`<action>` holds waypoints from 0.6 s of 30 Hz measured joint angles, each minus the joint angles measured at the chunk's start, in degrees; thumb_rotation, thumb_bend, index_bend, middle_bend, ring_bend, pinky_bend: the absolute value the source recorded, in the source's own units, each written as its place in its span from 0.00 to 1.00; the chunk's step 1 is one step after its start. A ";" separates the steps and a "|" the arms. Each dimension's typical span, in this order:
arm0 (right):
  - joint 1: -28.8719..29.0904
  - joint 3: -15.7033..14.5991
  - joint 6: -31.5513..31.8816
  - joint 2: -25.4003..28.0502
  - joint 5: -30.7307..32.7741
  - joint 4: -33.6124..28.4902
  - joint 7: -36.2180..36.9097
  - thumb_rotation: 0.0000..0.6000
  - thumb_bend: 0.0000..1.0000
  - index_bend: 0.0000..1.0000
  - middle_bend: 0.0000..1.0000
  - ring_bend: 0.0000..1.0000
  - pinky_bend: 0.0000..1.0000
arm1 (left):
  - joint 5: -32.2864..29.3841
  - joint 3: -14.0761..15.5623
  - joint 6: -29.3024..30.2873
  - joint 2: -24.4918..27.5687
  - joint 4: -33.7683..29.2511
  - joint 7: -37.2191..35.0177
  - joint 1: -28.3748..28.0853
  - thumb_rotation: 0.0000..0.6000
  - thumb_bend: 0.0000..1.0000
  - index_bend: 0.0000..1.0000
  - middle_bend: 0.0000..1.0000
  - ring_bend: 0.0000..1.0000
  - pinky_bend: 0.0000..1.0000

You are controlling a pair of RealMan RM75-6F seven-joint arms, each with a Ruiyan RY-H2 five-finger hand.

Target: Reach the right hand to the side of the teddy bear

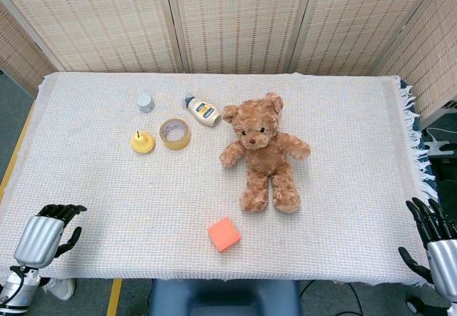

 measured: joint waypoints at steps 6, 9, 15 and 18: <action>0.79 0.18 -2.56 0.09 1.16 -0.52 -0.29 1.00 0.12 0.00 0.08 0.01 0.22 | -0.11 -0.07 -0.12 -0.14 -0.08 0.86 0.05 1.00 0.43 0.33 0.37 0.36 0.35; 1.59 0.25 -3.94 -0.11 1.26 -0.58 -0.24 1.00 0.12 0.00 0.08 0.01 0.22 | 0.27 -0.22 0.50 -0.35 0.22 0.76 0.10 1.00 0.43 0.30 0.35 0.35 0.35; 2.68 1.44 -4.45 -3.20 1.40 1.67 -0.85 1.00 0.12 0.00 0.08 0.01 0.22 | 1.69 -0.94 3.45 -1.51 2.18 -0.77 0.38 1.00 0.43 0.22 0.23 0.26 0.35; 3.29 2.34 -4.60 -5.24 1.66 3.30 -1.69 1.00 0.12 0.00 0.08 0.01 0.22 | 2.04 -1.01 4.16 -1.60 3.03 -1.56 0.63 1.00 0.43 0.21 0.23 0.25 0.35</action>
